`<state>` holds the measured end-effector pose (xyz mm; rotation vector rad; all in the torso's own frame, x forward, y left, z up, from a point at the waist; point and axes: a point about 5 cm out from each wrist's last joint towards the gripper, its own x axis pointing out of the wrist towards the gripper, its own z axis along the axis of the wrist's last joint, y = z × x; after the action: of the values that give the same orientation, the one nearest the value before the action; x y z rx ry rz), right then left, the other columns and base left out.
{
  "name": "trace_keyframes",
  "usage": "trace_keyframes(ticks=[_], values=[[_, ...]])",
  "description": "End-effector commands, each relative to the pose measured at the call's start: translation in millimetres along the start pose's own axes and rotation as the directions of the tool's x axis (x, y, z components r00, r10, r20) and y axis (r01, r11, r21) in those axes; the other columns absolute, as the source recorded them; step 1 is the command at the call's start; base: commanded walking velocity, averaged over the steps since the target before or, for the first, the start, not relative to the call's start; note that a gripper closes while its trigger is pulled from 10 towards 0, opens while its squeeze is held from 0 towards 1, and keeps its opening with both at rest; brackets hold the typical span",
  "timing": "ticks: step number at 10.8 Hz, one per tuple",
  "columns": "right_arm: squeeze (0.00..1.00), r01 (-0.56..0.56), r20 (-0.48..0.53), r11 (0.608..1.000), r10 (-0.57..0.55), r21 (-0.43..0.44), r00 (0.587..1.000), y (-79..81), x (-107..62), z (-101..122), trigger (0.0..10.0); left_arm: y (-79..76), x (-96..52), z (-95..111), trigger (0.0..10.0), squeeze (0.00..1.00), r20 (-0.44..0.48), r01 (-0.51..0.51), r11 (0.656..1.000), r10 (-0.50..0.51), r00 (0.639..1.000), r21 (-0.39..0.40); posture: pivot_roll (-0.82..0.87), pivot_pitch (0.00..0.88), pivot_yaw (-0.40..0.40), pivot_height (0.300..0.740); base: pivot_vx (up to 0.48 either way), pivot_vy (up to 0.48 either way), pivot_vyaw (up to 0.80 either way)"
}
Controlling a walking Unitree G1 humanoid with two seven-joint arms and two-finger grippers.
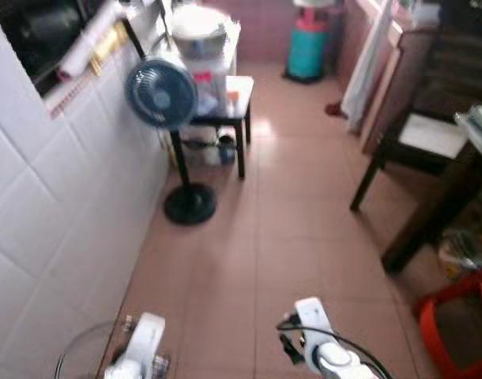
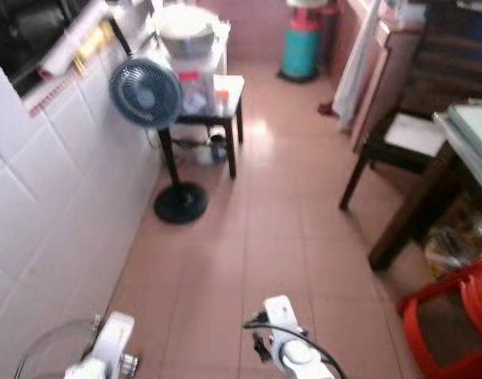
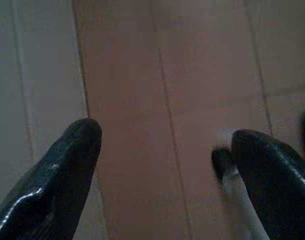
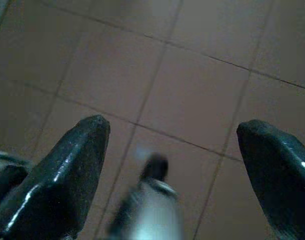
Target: Setting the table
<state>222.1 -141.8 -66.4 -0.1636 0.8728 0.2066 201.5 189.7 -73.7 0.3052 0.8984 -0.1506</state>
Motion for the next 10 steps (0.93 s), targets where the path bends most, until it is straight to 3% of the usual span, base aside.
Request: trace_keyframes(ticks=[1, 7, 10], values=[[0.00, 0.019, -0.031, 1.000, -0.019, 0.000, 0.999, -6.3, -1.7, -8.3, 10.0, -8.8, -0.7, -6.2, 10.0, 0.00, -0.019, 0.025, 1.000, -0.025, 1.000, 0.000, -0.02, 0.077, 0.034, 0.740, 0.319, 0.360, -0.40], [0.00, 0.020, -0.031, 1.000, -0.020, -0.010, 0.999, -5.6, -1.7, -8.5, 10.0, -6.5, -1.0, -7.0, 10.0, 0.00, -0.021, 0.023, 1.000, -0.022, 1.000, 0.002, -0.02, 0.077, 0.036, 0.740, 0.318, 0.357, 0.00], [0.00, 0.030, -0.038, 1.000, -0.030, 0.003, 0.999, -6.3, -2.0, -10.3, 10.0, -5.2, -1.5, -8.4, 10.0, 0.00, -0.018, -0.005, 1.000, 0.005, 1.000, -0.009, -0.02, 0.072, 0.031, 0.740, 0.000, 0.000, 0.00]])
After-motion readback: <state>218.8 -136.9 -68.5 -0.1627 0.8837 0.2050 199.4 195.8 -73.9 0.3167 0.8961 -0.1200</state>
